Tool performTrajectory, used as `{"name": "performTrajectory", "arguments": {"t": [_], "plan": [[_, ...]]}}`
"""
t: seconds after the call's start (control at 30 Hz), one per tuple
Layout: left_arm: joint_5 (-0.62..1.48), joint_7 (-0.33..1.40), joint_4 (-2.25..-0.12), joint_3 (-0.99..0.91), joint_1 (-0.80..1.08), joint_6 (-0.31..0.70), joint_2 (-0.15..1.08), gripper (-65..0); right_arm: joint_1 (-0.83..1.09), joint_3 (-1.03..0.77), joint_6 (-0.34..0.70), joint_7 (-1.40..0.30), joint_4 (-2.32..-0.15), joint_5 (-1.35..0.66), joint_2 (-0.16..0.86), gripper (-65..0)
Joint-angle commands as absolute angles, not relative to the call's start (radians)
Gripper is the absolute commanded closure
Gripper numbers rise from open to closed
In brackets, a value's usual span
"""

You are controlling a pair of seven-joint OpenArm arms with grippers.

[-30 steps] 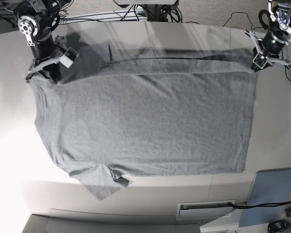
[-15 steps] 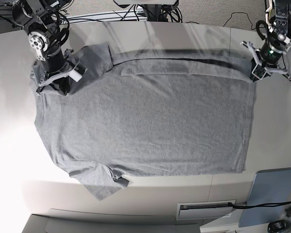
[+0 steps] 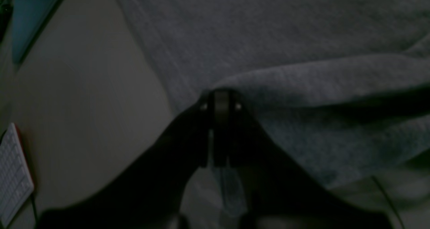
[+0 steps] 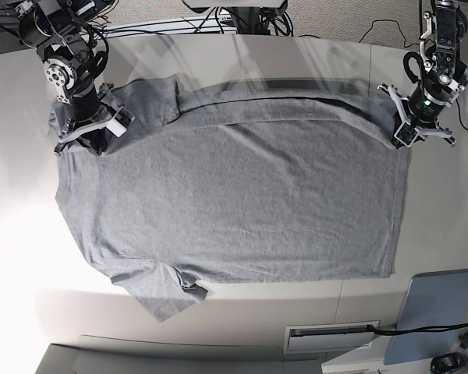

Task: Fold the T-shirt properly
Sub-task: 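Lift the shoulder edge with both grippers and fold it over the body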

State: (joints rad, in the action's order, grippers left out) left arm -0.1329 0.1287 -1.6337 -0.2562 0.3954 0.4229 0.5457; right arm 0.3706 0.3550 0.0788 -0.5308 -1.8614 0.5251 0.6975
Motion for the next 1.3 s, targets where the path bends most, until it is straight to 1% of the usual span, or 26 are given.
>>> {"name": "performTrajectory", "arguments": {"t": [0.0,0.33,0.4,0.47,0.53,0.67,0.83,1.27], "plan": [[-0.126,0.116,-1.646,-0.264,0.387,0.412,0.562,0.0,0.363,0.347,0.062,-0.532,-1.876,0.539,0.712,0.0],[-0.126,0.116,-1.647,-0.264,0.387,0.411,0.562,0.0,0.363,0.347,0.044,-0.55,-1.875,0.547,0.712,0.0],[-0.126,0.116,-1.647,-0.264,0.387,0.387,0.562,0.0,0.363,0.347,0.018,-0.558,-1.876,0.549,0.712,0.0],[-0.126,0.117,-1.647,-0.264,0.387,0.348,0.563,0.0,0.363,0.345,0.008,-0.563,-1.876,0.551,0.712,0.0],[-0.126,0.118,-1.647,-0.264,0.382,0.331,0.563,0.0,0.363,0.345,0.004,-0.566,-1.875,0.551,0.712,0.0],[-0.126,0.163,-1.647,-0.264,0.356,0.329,0.563,0.0,0.362,0.345,-0.032,-0.578,-1.875,0.552,0.712,0.0],[-0.126,0.165,-1.647,-0.264,0.339,0.333,0.563,0.0,0.363,0.342,-0.063,-0.606,-1.873,0.569,0.711,0.0],[-0.126,0.161,-1.646,-0.264,0.329,0.332,0.563,0.0,0.362,0.313,-0.068,-0.579,-1.841,0.568,0.707,0.0]]}}
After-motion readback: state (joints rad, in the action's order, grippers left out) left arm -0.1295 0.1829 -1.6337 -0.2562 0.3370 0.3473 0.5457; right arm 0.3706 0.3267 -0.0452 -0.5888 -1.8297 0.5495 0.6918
